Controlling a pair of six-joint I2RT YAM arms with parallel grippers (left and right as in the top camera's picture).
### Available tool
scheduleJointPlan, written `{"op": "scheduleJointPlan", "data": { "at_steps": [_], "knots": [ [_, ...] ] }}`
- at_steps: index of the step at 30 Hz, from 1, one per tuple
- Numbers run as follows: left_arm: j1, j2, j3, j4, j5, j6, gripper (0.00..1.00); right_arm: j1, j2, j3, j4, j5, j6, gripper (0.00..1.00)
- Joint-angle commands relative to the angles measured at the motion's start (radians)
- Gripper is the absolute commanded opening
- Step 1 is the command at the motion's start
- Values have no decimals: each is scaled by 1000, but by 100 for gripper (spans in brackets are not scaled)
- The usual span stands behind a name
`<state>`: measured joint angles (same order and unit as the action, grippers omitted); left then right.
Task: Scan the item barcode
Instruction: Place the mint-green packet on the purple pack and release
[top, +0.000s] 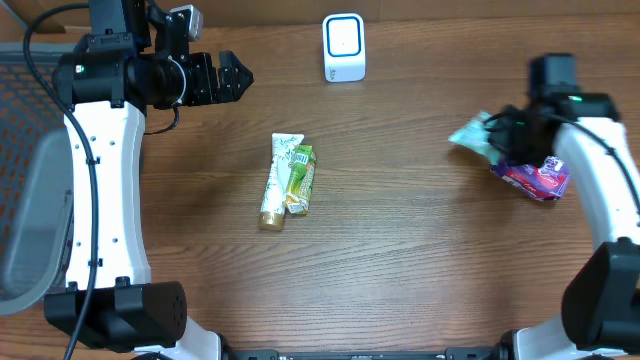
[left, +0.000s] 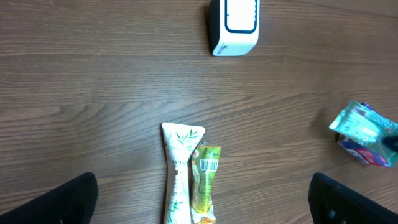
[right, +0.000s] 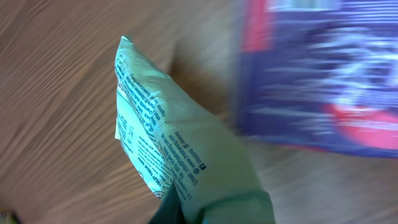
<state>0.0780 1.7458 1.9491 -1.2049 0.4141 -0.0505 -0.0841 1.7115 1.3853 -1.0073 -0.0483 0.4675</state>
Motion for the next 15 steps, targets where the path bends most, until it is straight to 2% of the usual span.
{"op": "scheduleJointPlan", "data": {
  "at_steps": [1,3,9,10,11,12,14,15],
  "knots": [
    [-6,3,0,2,1,-6,100,-106,-8,-8,1,-24,23,4],
    [-6,3,0,2,1,-6,100,-161,-8,-8,-2,-26,22,4],
    [-6,3,0,2,1,-6,100,-278,-3,-8,18,-130,-108,23],
    [-6,3,0,1,1,-6,100,-283,-2,-8,14,-128,-119,41],
    [-6,3,0,2,1,-6,100,-286,-3,-8,9,-125,-129,65],
    [-6,3,0,1,1,-6,100,-286,-3,-8,5,-116,-129,77],
    [-6,3,0,2,1,-6,100,-286,-3,-6,3,-112,-127,92],
    [-6,3,0,2,1,-6,99,-286,-3,-2,4,-120,-128,93]
  ]
}}
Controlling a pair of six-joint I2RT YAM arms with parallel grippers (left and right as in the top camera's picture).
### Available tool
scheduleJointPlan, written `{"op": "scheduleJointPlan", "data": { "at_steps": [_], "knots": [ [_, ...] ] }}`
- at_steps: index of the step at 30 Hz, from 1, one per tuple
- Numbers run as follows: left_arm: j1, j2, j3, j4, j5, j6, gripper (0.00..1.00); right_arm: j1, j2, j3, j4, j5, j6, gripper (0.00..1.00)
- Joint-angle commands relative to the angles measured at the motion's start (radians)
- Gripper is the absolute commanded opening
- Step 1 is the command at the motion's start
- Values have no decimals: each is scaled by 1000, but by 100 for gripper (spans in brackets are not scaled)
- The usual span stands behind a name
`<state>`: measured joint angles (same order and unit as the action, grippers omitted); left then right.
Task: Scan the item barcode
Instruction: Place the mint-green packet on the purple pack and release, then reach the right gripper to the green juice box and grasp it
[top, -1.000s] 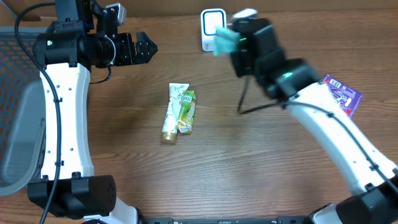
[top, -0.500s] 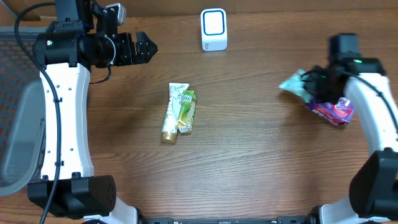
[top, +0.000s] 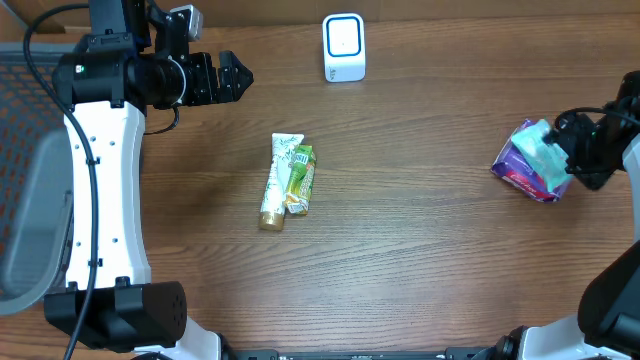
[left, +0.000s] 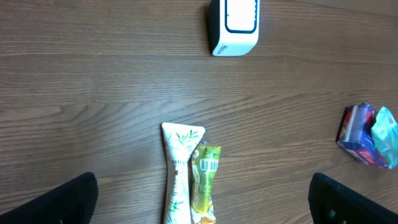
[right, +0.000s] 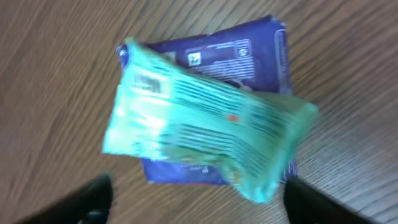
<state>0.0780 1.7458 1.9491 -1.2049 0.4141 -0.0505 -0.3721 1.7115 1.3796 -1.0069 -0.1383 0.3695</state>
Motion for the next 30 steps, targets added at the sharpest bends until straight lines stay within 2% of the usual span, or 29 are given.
{"op": "scheduleJointPlan", "data": {
  "at_steps": [1,7,10,14,16,17,22,24,30],
  "knots": [
    [-6,3,0,2,1,-6,100,2,-3,14,6,-46,-30,94],
    [-6,3,0,1,1,-6,100,42,-6,160,-39,-220,-91,93],
    [-6,3,0,2,1,-6,100,124,-6,190,-26,-293,-112,93],
    [-6,3,0,1,1,-6,100,304,12,186,6,-312,-103,93],
    [-6,3,0,2,1,-6,100,396,30,180,31,-308,-67,94],
    [-6,3,0,1,1,-6,100,486,57,177,59,-307,-38,94],
    [-6,3,0,2,1,-6,100,693,149,177,132,-282,59,92],
    [-6,3,0,1,1,-6,99,769,187,177,164,-253,97,88],
    [-6,3,0,1,1,-6,100,927,294,177,235,-244,177,88]
  ]
}}
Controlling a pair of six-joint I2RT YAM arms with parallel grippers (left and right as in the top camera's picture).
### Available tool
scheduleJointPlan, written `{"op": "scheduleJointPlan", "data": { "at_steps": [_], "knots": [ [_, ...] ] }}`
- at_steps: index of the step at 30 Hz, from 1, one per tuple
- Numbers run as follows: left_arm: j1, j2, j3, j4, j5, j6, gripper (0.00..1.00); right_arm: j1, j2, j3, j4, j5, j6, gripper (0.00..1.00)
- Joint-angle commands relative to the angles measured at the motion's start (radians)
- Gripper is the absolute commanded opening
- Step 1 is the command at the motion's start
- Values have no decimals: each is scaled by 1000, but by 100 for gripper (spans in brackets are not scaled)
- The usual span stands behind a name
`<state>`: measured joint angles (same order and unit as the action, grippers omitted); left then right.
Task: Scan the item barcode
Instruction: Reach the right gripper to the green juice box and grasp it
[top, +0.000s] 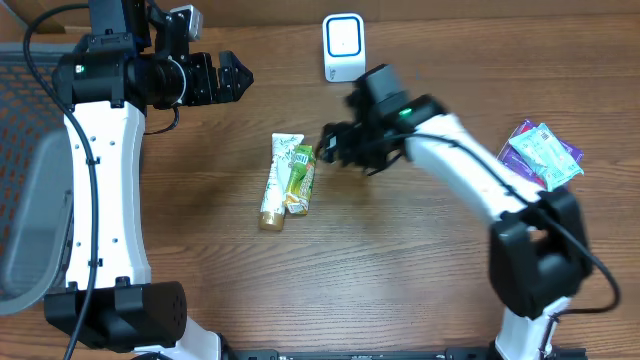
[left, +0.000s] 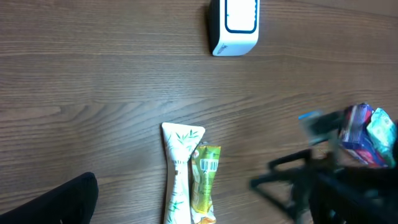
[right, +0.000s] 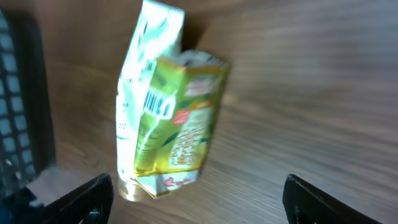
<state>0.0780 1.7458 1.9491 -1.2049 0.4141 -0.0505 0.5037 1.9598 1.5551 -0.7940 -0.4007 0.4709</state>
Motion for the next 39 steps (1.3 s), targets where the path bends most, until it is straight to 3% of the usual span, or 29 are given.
{"op": "scheduleJointPlan", "data": {
  "at_steps": [1,12,21,25,29,39],
  "knots": [
    [-6,3,0,2,1,-6,100,87,86,2,45,18,85,88],
    [-6,3,0,2,1,-6,100,117,204,2,123,25,98,85],
    [-6,3,0,2,1,-6,100,119,259,2,185,-107,102,83],
    [-6,3,0,2,1,-6,100,110,241,3,196,-126,102,88],
    [-6,3,0,2,1,-6,100,103,206,4,188,-123,101,100],
    [-6,3,0,2,0,-6,100,153,207,3,241,26,209,100]
  ]
}}
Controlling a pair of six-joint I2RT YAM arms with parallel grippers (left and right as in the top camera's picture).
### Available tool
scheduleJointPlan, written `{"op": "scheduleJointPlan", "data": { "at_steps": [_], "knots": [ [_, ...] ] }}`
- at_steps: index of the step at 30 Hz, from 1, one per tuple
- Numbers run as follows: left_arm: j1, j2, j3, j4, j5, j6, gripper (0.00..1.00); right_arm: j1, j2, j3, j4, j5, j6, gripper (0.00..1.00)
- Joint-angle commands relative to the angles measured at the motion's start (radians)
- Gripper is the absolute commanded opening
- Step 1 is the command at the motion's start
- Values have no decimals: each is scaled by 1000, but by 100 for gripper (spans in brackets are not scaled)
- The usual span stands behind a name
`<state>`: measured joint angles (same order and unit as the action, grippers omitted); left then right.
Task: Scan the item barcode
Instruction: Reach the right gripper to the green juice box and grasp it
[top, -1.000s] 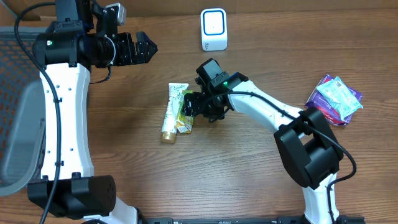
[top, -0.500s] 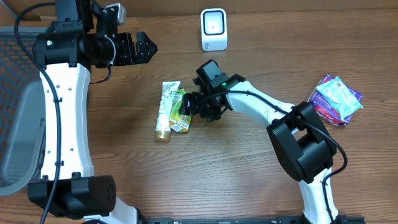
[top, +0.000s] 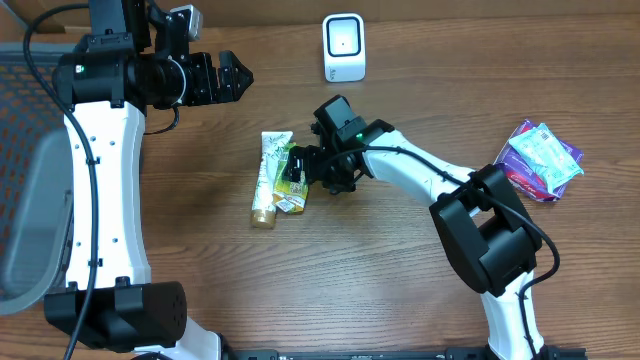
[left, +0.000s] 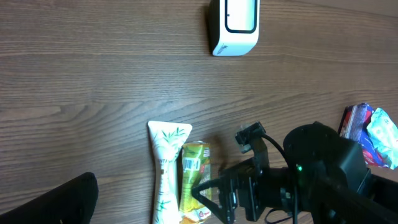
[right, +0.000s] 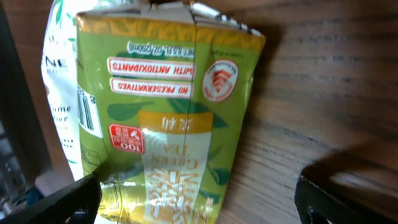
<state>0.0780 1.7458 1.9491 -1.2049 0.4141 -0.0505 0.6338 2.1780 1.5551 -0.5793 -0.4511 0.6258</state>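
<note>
A green tea packet (right: 174, 118) lies on the table, barcode on its left side, touching a white tube (top: 265, 178). My right gripper (top: 303, 175) is down at the packet, open, with one finger (right: 68, 202) on each side of its lower end. The left wrist view shows the same packet (left: 194, 177) and tube (left: 163, 168) with the right arm reaching in. The white scanner (top: 344, 47) stands at the table's back edge. Near the back left, my left gripper (top: 245, 77) hangs high and open, holding nothing.
A purple packet (top: 528, 170) with a teal packet (top: 548, 150) on top lies at the far right. A grey mesh chair (top: 30, 200) stands off the table's left side.
My right gripper has gone from just right of the packet's top end down onto the packet. The tube and packet have shifted a little left and tilted. The left arm is unchanged.
My right gripper was shut on the teal packet beside the purple one at the far right. Then the teal packet lay on the purple one, released. After that the right arm was at the middle near the green packet, and now its open fingers straddle it.
</note>
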Motion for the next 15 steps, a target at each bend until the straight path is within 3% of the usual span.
{"op": "scheduleJointPlan", "data": {
  "at_steps": [1,9,15],
  "knots": [
    [-6,3,0,2,1,-6,100,27,-7,3,39,75,62,100],
    [-7,3,0,2,1,-6,100,47,17,3,62,72,103,100],
    [-6,3,0,2,1,-6,100,58,17,3,48,97,50,100]
  ]
}}
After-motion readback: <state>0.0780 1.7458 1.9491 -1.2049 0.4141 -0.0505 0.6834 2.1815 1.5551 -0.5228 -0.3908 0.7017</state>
